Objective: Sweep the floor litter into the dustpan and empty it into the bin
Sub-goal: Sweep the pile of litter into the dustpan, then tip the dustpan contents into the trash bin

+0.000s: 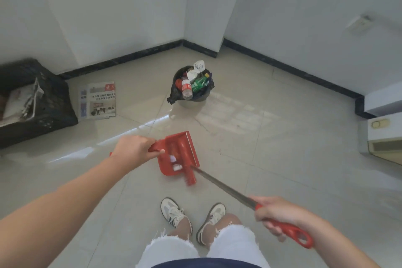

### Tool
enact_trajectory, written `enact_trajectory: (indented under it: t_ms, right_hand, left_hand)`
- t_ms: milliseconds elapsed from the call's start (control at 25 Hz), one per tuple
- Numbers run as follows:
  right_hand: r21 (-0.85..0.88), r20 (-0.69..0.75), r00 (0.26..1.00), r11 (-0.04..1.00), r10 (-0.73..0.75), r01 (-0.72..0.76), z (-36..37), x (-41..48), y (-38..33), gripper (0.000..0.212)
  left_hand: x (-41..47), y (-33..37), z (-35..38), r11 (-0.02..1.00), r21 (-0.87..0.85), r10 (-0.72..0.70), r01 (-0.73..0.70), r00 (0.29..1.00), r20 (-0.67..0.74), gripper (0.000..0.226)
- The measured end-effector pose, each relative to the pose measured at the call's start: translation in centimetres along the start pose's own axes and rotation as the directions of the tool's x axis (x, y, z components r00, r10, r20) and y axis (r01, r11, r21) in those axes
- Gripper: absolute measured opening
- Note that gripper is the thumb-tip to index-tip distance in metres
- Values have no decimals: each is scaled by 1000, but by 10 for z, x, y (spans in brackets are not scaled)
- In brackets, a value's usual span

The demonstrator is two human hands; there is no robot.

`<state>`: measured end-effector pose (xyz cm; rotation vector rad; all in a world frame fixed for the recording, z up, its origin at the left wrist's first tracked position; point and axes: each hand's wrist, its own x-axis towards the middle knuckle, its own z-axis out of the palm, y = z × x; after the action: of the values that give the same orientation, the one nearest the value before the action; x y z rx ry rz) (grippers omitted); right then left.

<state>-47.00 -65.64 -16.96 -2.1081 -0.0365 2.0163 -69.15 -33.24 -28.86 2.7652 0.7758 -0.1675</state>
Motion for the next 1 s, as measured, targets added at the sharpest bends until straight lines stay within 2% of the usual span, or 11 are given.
enact_trajectory:
  t_ms: [80,160,400,640,720,840,920,1000]
  right_hand:
    - [22,-38,999,1000,7,-6,-22,-25,10,57]
    - [10,-88,996,1000,4,-3,-41,-36,17,54]
    - [-85,-198,980,996,-23,7,-105,-16,27,52]
    - [-17,-229,972,999,-51,48,-205,-20,35,42]
    - [-6,-233,971,998,-61,61,-231,-20,40,41]
    - [-25,-222,973,998,-64,60,-263,-11,36,33]
    - [-55,-228,972,997,-58,46,-279,-4,29,28]
    - [-82,-228,972,996,-54,36,-293,3,22,31]
  left_hand:
    - [-7,9,-11,993,-17,-116,117,992,55,71]
    - [-15,21,-27,980,-15,-194,196,976,104,56]
    - [-17,50,-84,943,-18,-331,332,943,28,56]
    - [-10,109,-134,947,8,-320,321,945,-75,86]
    - [-8,135,-152,947,-21,-320,321,937,-140,82]
    - [2,162,-180,889,-176,-454,423,866,-210,48]
    - [5,171,-189,798,-341,-571,497,805,-164,43]
    - [6,177,-191,694,-510,-642,508,758,-119,40]
